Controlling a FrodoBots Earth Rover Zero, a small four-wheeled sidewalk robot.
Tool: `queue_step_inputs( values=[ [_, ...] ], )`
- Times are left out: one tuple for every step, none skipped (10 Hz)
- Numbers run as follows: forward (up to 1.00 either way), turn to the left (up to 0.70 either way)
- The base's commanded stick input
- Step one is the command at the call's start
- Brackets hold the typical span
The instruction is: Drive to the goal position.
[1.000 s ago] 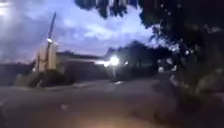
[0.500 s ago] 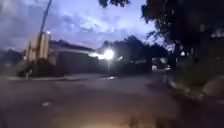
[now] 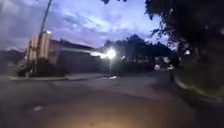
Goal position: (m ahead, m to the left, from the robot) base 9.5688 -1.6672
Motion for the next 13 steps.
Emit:
queue_step_inputs(
  values=[
    [0.70, -0.35],
    [0.70, -0.35],
    [0.70, -0.35],
    [0.70, -0.35],
    [0.70, -0.35],
    [0.70, -0.35],
    [0.70, -0.35],
    [0.70, -0.35],
    [0.70, -0.35],
    [0.70, -0.35],
    [0.70, -0.35],
    [0.70, -0.17],
    [0.70, 0.00]
  ],
)
